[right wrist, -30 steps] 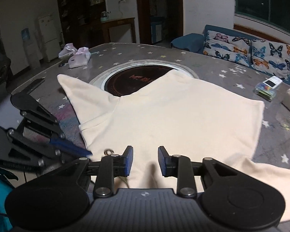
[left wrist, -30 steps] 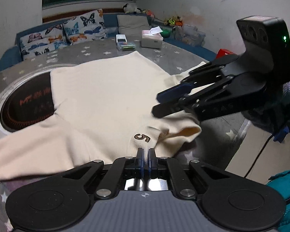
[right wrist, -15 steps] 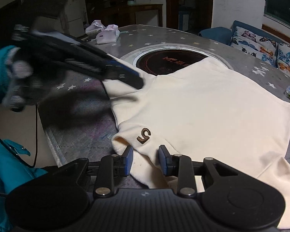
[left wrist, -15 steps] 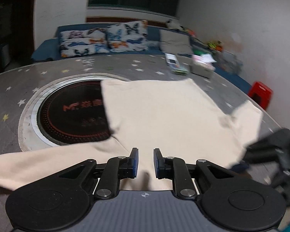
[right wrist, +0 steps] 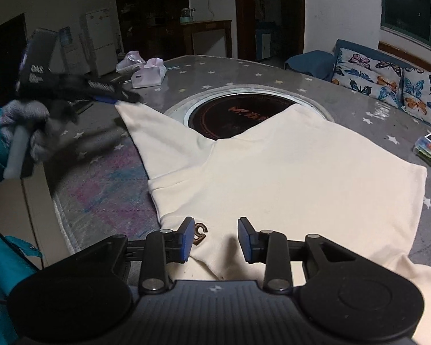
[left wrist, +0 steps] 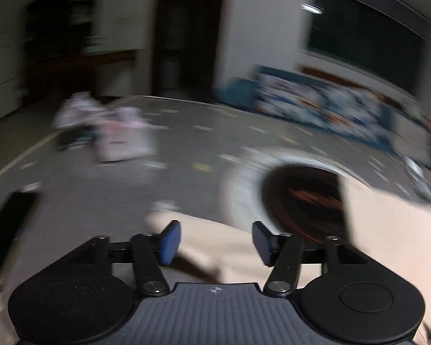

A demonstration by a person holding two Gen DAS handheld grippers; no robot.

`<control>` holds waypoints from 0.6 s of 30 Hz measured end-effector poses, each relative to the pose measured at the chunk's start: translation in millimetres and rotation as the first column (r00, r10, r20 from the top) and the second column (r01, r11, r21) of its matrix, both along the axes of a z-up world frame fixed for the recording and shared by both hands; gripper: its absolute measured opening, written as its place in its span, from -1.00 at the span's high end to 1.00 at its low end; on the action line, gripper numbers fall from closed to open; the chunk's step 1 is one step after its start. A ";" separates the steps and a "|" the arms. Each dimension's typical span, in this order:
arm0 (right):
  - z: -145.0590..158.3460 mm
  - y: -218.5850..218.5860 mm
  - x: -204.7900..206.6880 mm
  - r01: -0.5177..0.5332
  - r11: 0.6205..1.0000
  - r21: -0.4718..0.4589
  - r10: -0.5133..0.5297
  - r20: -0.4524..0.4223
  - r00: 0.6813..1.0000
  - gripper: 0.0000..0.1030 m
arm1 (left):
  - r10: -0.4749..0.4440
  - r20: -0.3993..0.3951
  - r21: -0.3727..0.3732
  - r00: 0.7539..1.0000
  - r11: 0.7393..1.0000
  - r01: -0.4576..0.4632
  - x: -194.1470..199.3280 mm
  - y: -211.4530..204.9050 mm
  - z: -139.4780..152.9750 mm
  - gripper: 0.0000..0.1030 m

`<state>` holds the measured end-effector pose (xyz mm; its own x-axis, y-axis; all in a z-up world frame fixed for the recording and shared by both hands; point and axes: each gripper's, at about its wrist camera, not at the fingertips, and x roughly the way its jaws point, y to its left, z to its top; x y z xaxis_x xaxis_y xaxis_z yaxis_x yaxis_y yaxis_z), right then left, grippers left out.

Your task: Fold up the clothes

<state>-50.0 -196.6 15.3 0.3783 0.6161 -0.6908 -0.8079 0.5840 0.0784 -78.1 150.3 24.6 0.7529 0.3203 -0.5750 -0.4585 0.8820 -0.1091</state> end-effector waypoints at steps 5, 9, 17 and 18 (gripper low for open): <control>-8.6 4.0 4.2 0.006 1.000 -0.013 -0.006 -0.015 1.000 0.35 | 0.125 -0.035 -0.128 0.992 0.983 -0.129 3.7 35.2 -9.7 -0.31; -10.4 4.2 4.1 0.012 1.000 -0.014 -0.012 -0.016 1.000 0.35 | 0.110 -0.046 -0.162 0.993 0.980 -0.116 17.5 41.6 -21.2 0.07; -11.8 5.7 5.4 0.020 0.999 -0.025 -0.020 -0.019 1.000 0.35 | -0.090 0.186 -0.039 0.978 0.994 0.098 9.7 28.5 7.0 0.89; -11.8 5.9 5.5 0.021 0.999 -0.026 -0.021 -0.019 1.000 0.35 | -0.108 0.201 -0.008 0.974 0.994 0.112 7.2 27.0 9.0 0.89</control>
<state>-44.5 -190.8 3.5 0.3772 0.5901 -0.7138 -0.7941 0.6027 0.0786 -70.9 177.3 33.6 0.8832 0.2190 -0.4148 -0.3257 0.9227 -0.2062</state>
